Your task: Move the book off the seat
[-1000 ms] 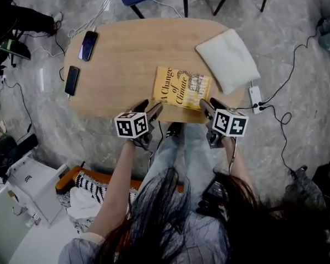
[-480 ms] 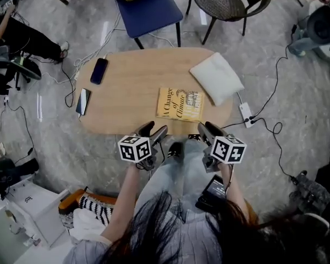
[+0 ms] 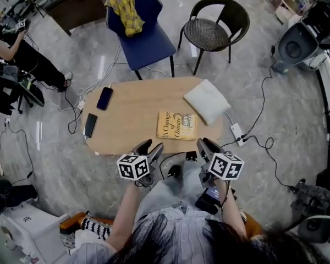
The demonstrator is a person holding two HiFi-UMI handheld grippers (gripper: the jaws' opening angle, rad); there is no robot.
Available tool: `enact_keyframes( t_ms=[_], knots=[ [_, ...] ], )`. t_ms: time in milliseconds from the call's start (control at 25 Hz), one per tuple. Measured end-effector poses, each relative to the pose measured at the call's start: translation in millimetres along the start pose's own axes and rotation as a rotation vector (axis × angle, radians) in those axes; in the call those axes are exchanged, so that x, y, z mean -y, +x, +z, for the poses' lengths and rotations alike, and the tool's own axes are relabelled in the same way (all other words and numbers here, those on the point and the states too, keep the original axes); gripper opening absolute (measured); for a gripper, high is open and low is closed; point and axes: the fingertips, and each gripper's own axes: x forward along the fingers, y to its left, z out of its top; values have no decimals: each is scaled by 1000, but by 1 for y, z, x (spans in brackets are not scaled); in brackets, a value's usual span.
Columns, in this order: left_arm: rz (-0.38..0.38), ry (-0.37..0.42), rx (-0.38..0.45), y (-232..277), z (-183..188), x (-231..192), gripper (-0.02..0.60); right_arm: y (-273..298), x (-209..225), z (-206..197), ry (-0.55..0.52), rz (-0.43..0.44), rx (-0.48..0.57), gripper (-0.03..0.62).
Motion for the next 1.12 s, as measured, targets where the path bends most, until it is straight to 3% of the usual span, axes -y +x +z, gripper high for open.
enact_keyframes(
  t_ms=[240,360,600,1120],
  knots=[
    [-47,94,3,-22,20,31,221,-17,-35,3,5,12,48,85],
    [-66,146,-7,-33,19,41,175,-25,-45,-1,11,5,71,68],
    [-130,195,-78,-41,-13,57,100,-54,-43,-28,30,-41,92,54],
    [-302,350,-297,-18,-83,122,60,-143,9,-73,78,-222,191,44]
  ],
)
